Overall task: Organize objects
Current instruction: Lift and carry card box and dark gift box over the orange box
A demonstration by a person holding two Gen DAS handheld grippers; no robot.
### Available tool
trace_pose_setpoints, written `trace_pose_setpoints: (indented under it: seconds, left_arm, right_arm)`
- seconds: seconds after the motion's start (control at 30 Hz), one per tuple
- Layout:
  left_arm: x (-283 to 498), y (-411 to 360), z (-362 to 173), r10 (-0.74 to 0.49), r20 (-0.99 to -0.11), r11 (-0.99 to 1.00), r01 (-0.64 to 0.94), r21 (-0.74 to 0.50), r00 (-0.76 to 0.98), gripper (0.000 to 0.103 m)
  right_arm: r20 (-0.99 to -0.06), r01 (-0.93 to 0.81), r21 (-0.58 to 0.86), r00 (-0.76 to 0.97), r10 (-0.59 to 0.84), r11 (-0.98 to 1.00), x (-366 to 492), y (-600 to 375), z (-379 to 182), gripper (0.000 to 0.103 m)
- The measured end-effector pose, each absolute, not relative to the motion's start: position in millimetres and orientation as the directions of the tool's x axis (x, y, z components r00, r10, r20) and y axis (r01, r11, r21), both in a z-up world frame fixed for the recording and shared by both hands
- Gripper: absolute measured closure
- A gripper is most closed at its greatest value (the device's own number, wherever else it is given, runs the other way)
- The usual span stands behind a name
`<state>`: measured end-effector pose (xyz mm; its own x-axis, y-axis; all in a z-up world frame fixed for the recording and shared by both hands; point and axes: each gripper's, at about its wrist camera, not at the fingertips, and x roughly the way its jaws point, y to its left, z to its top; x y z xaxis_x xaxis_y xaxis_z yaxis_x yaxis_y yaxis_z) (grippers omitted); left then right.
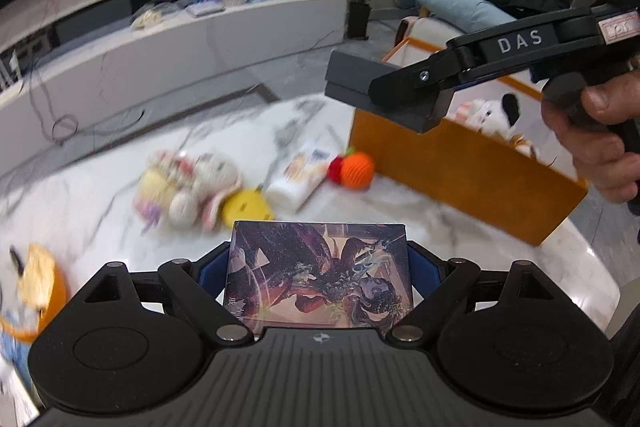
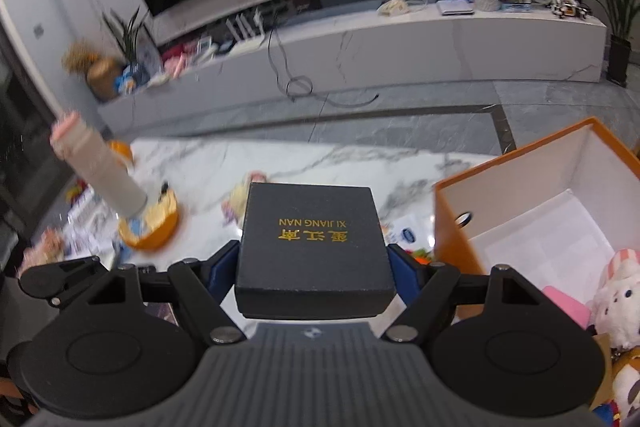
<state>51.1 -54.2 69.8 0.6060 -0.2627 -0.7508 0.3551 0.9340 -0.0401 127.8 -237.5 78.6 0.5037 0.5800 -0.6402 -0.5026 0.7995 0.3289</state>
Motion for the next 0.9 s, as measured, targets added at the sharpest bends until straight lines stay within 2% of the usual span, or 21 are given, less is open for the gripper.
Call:
trace_pose_setpoints:
  seconds: [0.4, 0.9]
  left_arm:
    - [86.8, -124.5, 90.7, -0.321, -0.719, 0.889, 0.457, -0.005, 0.617, 0.000]
    - [125.6, -190.6, 102.0, -0.347, -0.703, 0.851, 0.523, 0.043, 0.621, 0.000]
  right_arm:
    - [-0.588, -0.377, 0.403, 0.592, 0.551, 0.834, 143.2, -309.3, 89.3, 0.025]
    - [-0.613, -0.239, 0.392, 0.652, 0.446, 0.888, 155.4, -366.4, 76.9, 0.025]
